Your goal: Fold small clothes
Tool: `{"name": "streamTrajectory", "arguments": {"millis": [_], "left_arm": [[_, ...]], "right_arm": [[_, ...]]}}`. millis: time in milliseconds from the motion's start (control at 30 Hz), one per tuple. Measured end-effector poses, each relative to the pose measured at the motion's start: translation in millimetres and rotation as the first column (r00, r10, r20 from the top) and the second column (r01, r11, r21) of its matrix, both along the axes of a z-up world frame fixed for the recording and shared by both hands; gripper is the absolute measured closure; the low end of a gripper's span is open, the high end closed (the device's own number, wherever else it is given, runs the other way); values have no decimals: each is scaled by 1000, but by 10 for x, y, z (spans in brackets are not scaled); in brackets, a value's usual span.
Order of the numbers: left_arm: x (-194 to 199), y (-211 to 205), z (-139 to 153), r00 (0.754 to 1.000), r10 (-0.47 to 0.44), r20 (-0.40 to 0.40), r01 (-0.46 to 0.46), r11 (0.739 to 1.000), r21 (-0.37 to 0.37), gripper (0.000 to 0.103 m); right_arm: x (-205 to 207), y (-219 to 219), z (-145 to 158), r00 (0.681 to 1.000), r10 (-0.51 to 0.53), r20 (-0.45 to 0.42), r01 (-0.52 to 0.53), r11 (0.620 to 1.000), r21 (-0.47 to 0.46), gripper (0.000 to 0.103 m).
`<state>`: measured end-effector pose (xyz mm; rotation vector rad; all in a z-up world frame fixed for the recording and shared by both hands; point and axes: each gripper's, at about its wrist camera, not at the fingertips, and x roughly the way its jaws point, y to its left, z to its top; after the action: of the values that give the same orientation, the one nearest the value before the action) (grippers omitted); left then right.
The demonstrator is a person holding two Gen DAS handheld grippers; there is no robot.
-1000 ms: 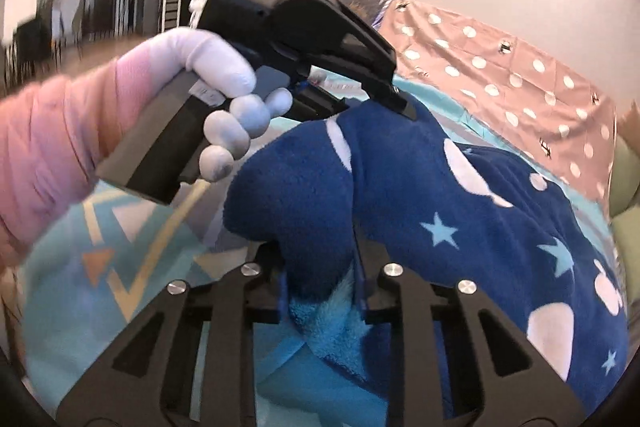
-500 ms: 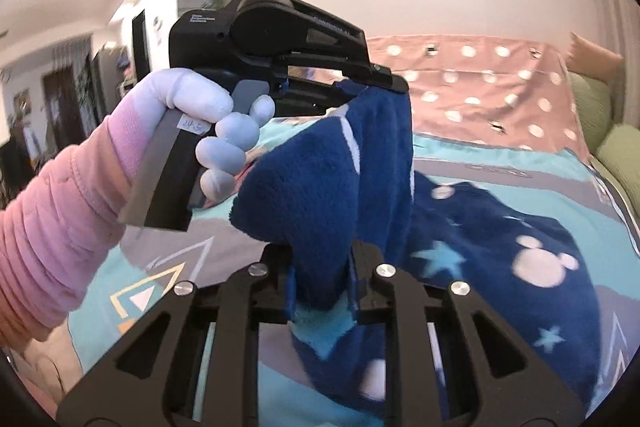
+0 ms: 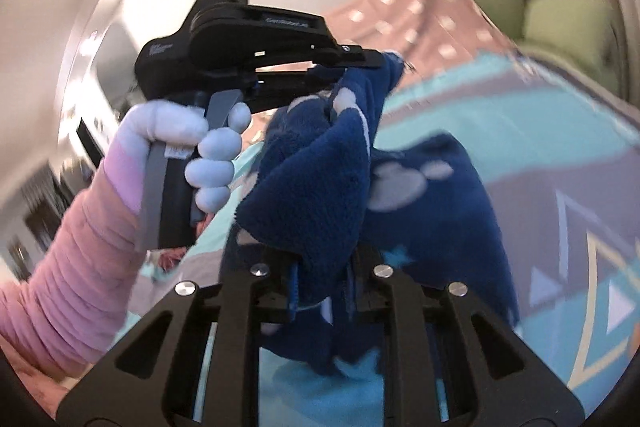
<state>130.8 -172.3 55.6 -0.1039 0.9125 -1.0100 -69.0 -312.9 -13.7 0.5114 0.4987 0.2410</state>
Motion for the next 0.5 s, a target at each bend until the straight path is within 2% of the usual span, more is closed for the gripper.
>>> {"name": "streamTrajectory", "arguments": {"millis": [67,133,233,300,333,433,500], "left_arm": [[-44,-264,-136,1000,-18,23,17,998,61,90],[-90,-426,-236,998,-39,41,35,995,89,90],[-154,-630,-305,993,-104,50,101,993,66,89],[-204,-696,-257,990,-127,59,125,991,49,84],[-264,-703,-208,989,-130,75,127,991,46,78],[-386,-552,-8,979,-131,156,125,991,45,75],[-445,-349,102,970,-97,222,86,994,60,69]], "right_arm": [[-39,-131,-127,999,-12,-35,14,997,70,86],[-70,-271,-278,996,-14,-86,27,988,150,86],[-97,-416,-530,988,2,-152,38,965,261,86],[-125,-467,-644,986,18,-168,38,947,320,86],[-173,-489,-671,985,18,-170,41,940,338,86],[-232,-539,-681,987,-1,-162,57,938,342,86],[-287,-528,-671,988,2,-157,52,939,340,86]]}}
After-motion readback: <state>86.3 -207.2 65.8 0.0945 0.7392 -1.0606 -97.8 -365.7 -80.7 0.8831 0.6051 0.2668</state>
